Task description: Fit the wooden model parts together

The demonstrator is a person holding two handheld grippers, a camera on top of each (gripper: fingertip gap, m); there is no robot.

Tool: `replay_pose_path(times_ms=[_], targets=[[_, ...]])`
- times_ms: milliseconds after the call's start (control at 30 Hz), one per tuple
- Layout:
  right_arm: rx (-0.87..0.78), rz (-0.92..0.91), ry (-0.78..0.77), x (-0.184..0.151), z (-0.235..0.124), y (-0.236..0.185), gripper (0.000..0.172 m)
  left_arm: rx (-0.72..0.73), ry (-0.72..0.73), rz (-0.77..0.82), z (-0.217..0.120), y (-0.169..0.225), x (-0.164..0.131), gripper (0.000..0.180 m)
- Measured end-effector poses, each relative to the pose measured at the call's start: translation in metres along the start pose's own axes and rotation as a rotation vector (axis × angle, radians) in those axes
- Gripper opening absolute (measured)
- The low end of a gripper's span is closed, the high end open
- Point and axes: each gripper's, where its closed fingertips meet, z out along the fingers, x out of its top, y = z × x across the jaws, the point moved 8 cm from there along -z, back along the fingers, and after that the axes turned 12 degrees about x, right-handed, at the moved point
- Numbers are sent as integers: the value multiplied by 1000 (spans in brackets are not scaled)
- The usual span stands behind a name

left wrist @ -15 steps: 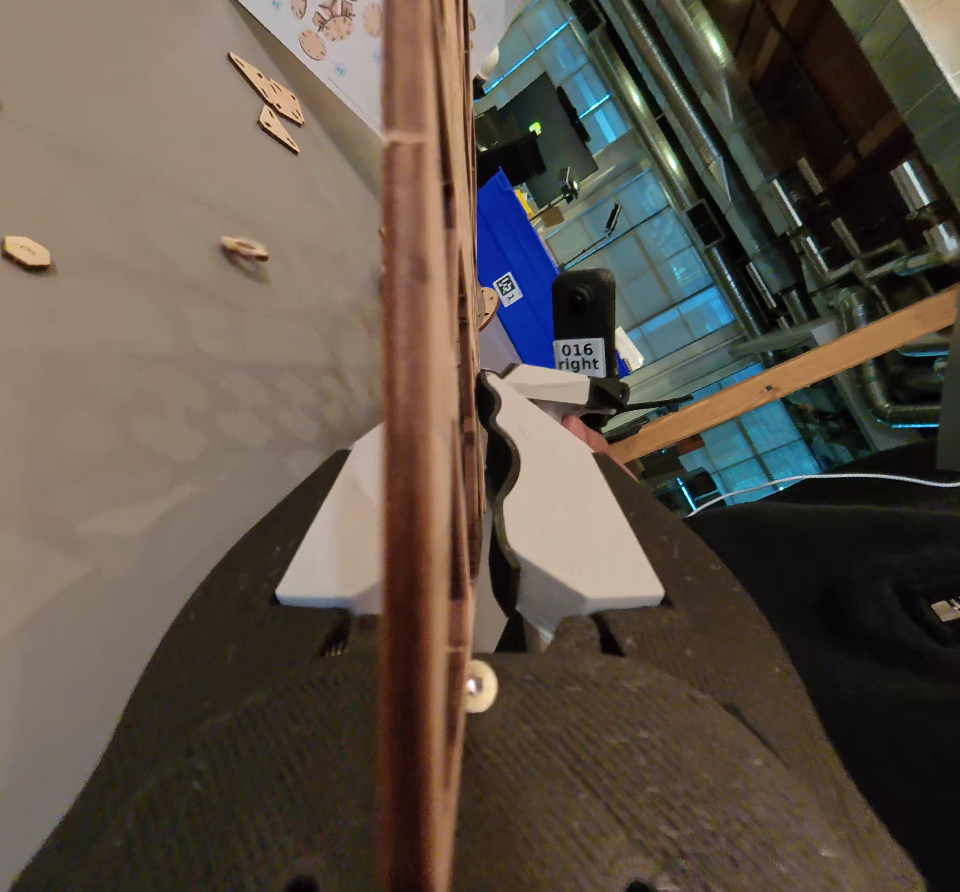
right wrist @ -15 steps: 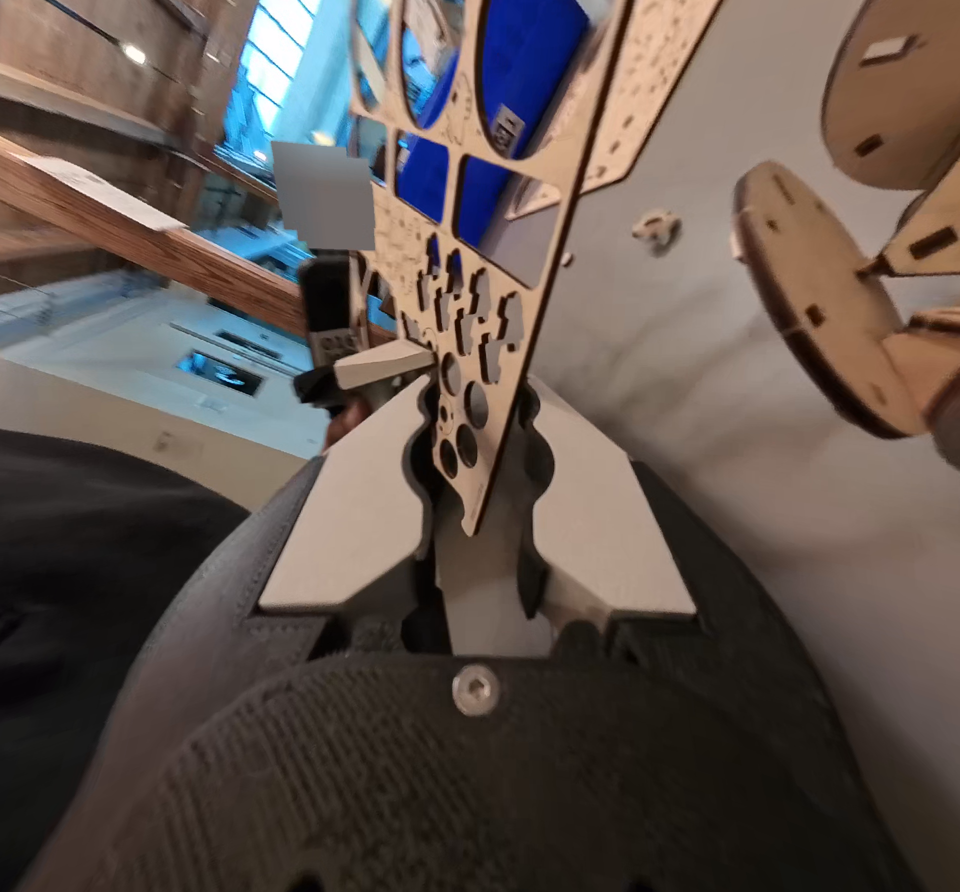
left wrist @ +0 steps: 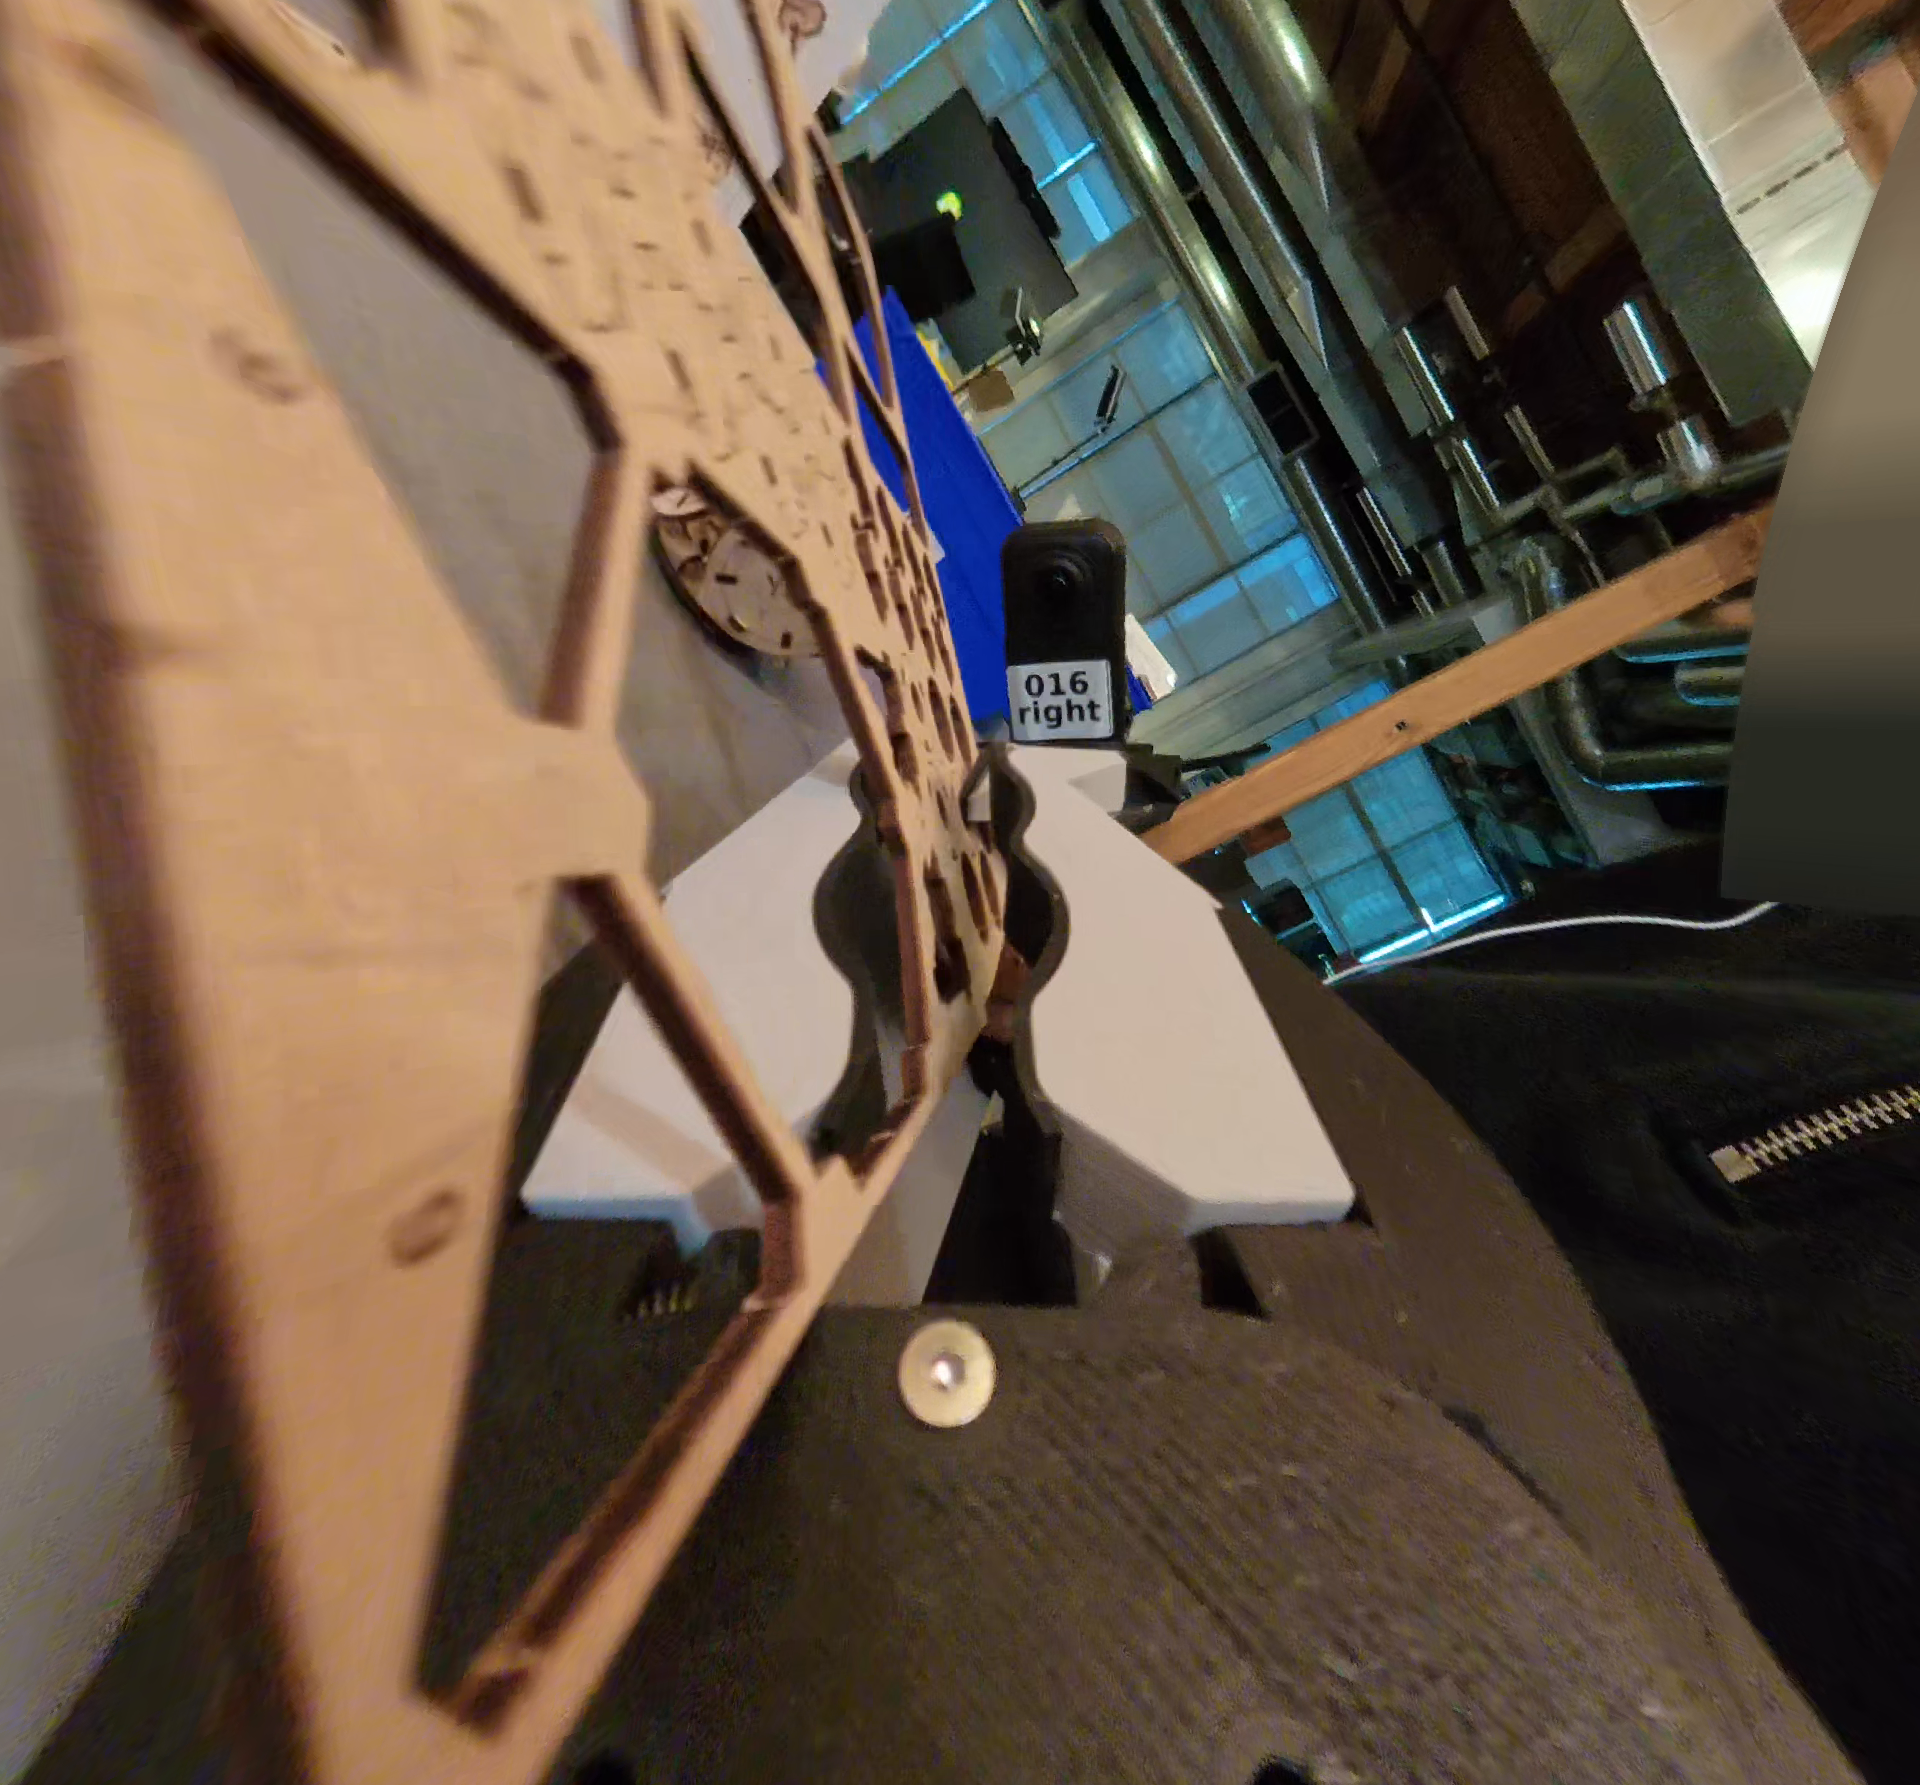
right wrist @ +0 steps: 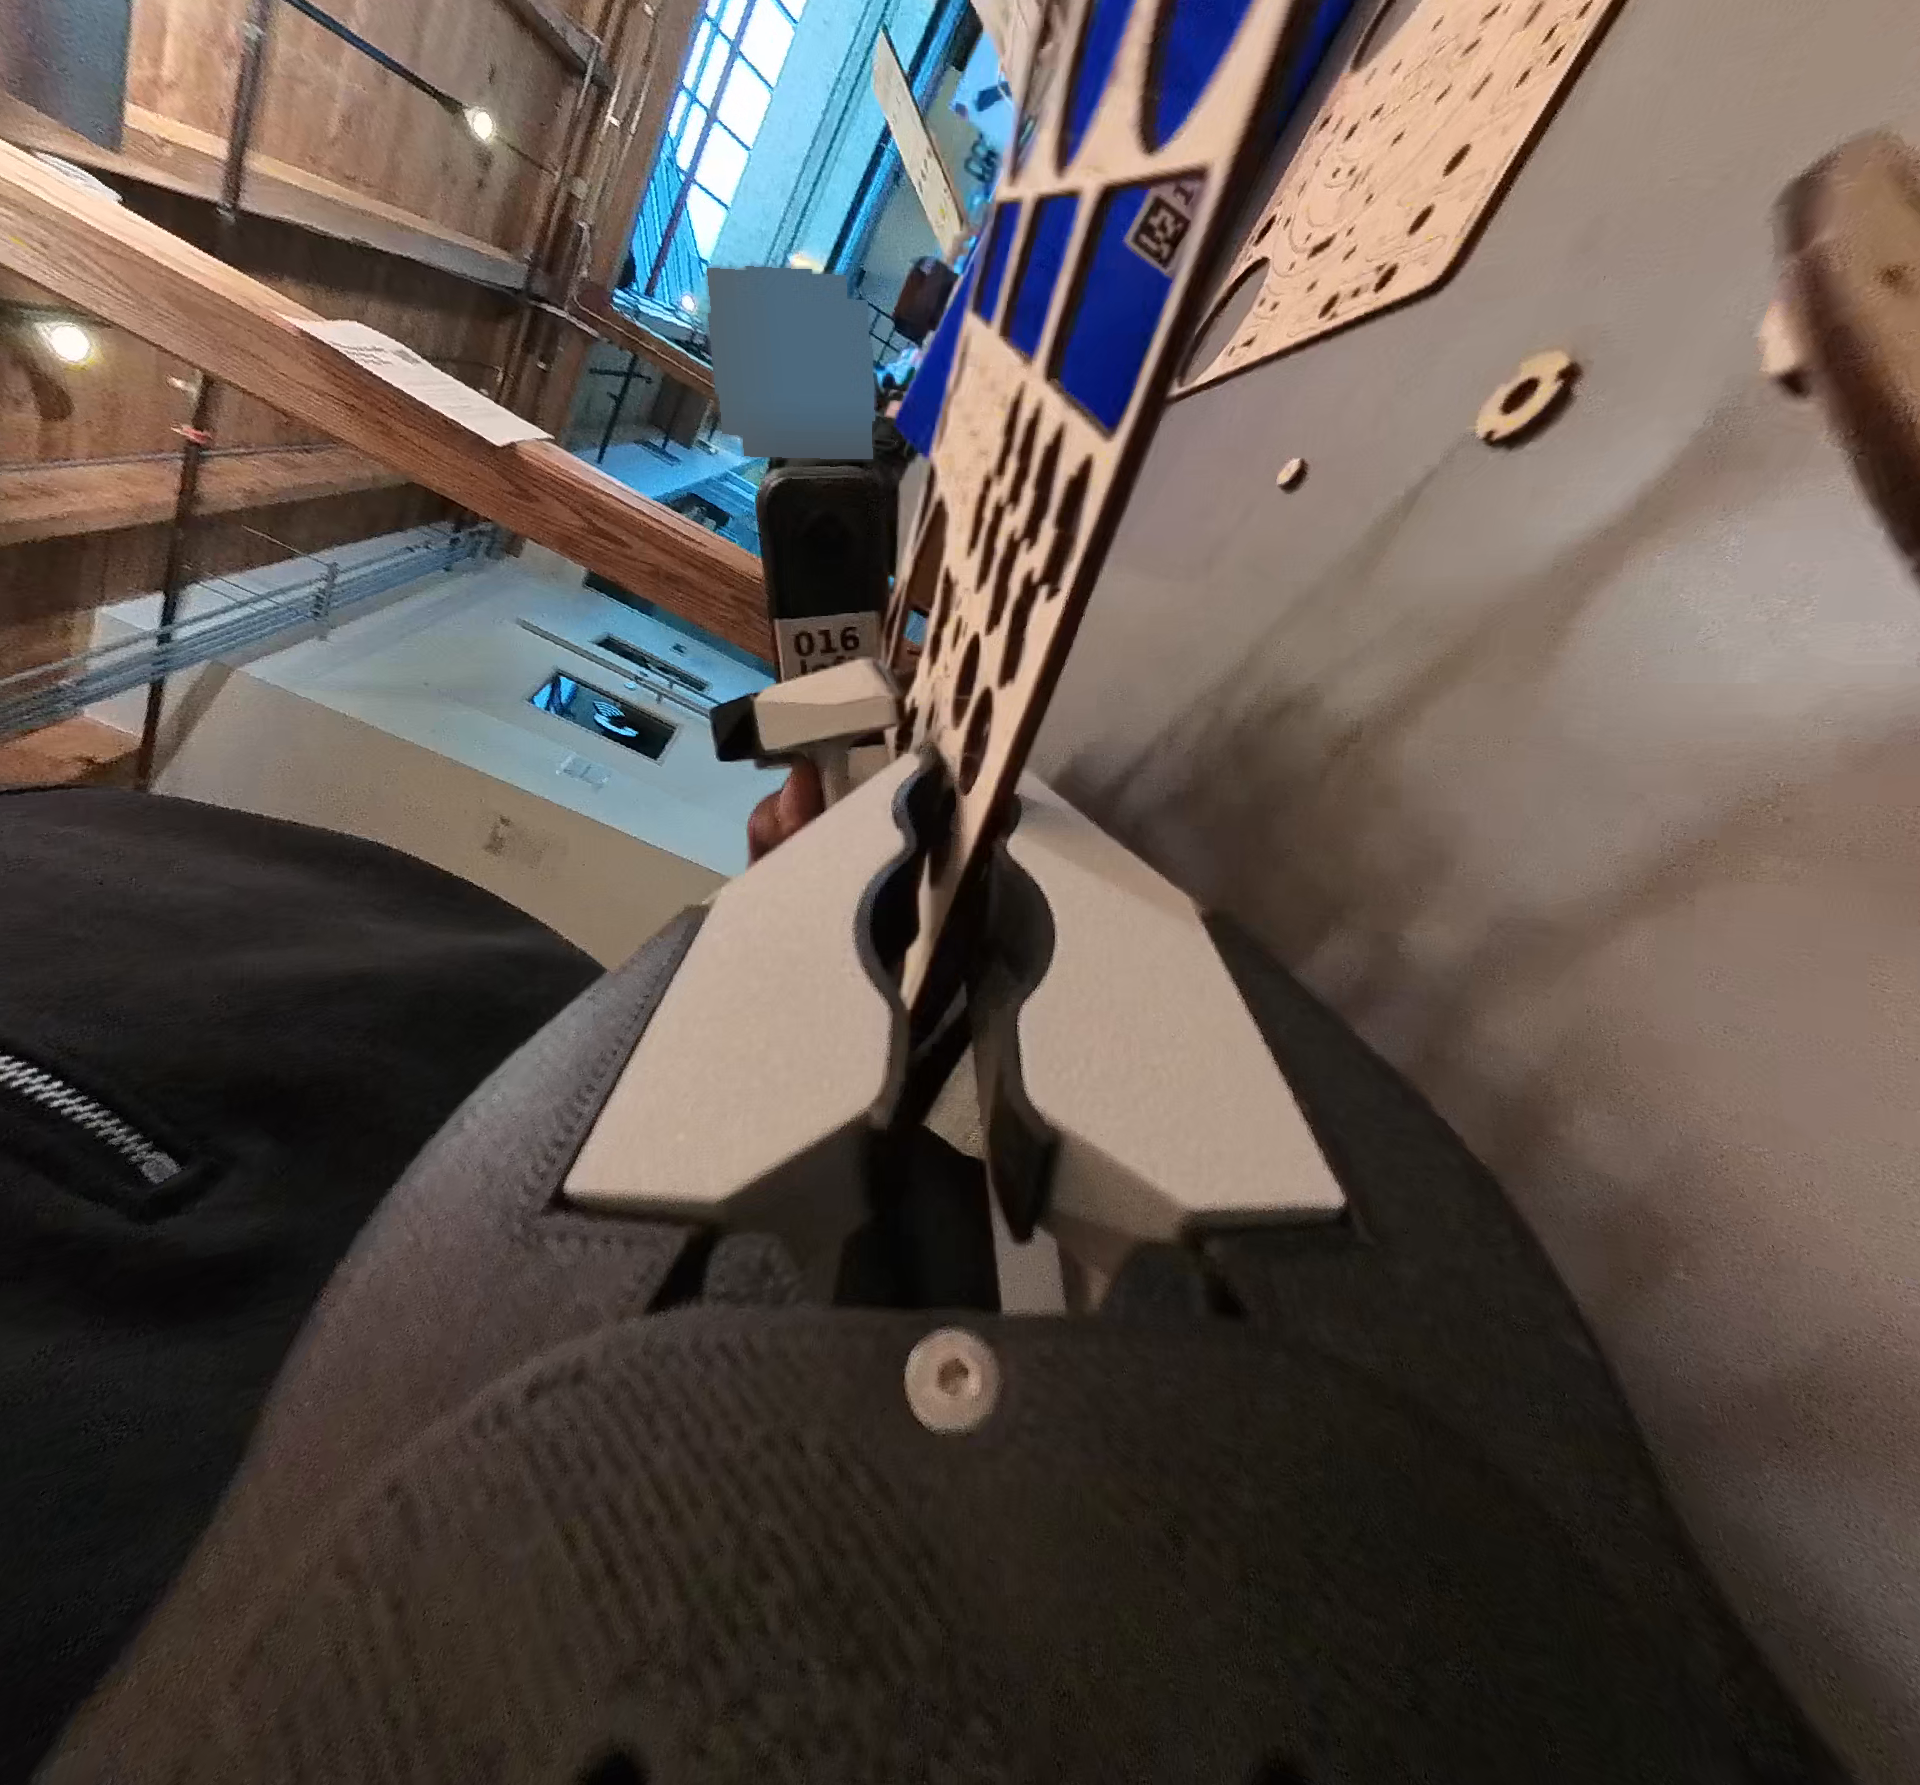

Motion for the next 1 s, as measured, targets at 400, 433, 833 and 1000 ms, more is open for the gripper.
replay_pose_path(times_ms=[400,433,833,1000], targets=[[-71,-39,-45,0,-3,2,11,43,-10,20,1,1,-3,0],[-99,-43,-64,0,-3,3,13,83,-3,38,1,1,-5,1],[-197,-9,-80,0,0,13,19,201,4,24,2,-5,-5,2],[-240,6,-81,-1,-1,17,21,238,-14,7,4,-8,-6,2]])
